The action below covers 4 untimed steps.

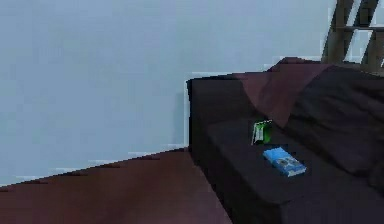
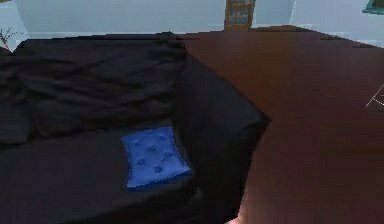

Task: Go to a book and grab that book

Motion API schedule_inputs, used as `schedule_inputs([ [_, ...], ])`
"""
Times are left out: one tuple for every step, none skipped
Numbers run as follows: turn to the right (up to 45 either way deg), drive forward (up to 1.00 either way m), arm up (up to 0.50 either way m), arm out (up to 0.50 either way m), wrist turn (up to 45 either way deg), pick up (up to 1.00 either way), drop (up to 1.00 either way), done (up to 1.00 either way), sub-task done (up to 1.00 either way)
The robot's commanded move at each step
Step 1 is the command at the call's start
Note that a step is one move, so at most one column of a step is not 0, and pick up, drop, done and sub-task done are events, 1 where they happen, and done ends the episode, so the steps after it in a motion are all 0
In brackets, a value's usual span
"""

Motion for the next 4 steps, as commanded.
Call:
schedule_inputs([
  [0.0, 0.70, 0.00, 0.00, 0.0, 0.00, 0.00, 0.00, 0.00],
  [-30.0, 0.00, 0.00, 0.00, 0.0, 0.00, 0.00, 0.00, 0.00],
  [0.0, 0.00, 0.50, 0.00, 0.0, 0.00, 0.00, 0.00, 0.00],
  [0.0, 0.00, 0.14, 0.00, 0.0, 0.00, 0.00, 0.00, 0.00],
])
